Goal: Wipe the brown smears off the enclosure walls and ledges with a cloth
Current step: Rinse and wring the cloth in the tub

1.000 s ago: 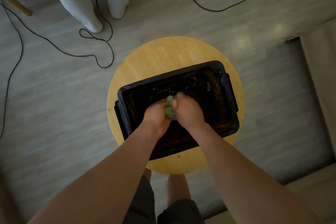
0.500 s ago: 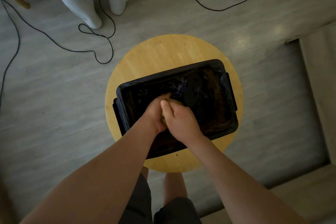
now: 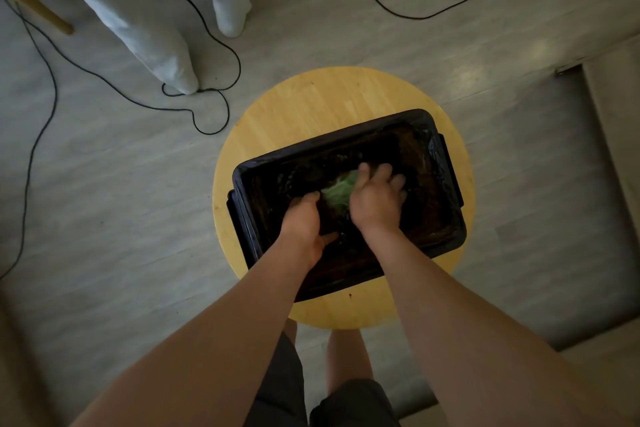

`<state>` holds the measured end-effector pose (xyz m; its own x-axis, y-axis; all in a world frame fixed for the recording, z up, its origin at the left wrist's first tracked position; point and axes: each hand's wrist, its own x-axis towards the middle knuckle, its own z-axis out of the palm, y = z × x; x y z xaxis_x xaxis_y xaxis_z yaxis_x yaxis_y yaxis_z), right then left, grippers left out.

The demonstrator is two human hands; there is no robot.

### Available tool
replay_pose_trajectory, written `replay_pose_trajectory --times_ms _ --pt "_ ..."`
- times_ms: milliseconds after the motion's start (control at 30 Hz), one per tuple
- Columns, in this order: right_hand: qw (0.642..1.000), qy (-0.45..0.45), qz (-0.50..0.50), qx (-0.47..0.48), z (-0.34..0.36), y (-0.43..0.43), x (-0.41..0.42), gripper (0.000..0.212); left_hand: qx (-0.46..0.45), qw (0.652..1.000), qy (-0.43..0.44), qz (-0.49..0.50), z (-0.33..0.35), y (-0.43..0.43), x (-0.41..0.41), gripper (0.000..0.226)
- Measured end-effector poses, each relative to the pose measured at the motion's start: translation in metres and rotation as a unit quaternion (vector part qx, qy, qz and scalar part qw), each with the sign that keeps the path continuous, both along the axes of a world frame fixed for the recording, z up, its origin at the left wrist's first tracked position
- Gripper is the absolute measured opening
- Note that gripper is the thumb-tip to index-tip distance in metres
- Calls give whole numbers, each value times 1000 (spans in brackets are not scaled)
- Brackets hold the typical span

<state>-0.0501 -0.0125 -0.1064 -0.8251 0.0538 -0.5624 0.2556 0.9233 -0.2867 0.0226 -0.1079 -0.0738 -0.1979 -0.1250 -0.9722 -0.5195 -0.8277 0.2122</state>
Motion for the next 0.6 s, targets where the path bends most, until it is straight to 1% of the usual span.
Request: replay_pose_trajectory --times_ms 67,100,200,267,333,400,467,533,600 --pt "992 -117 41 -20 3 -5 12 43 38 999 -3 5 -3 2 0 39" --pt "987 -138 69 -37 8 -6 16 37 53 998 -4 15 -1 3 -1 38" --pt "978 -108 122 -131 35 -5 27 24 81 996 7 37 3 -1 -5 38" --pt "968 -79 141 -192 59 -4 36 30 97 995 26 13 2 -8 -6 39" --pt "961 -29 154 -228 73 -6 45 39 113 993 40 -4 -1 -13 -6 37" --pt "958 22 173 -226 70 -6 50 42 105 993 43 -23 -1 -14 -6 35" --pt "960 57 191 -195 55 -5 45 40 87 994 48 -35 3 -10 -7 33" --pt "960 88 231 -135 37 -1 32 39 58 996 64 -37 3 -2 -6 31" --pt "966 74 240 -52 22 6 16 39 33 996 73 -43 3 4 -5 32"
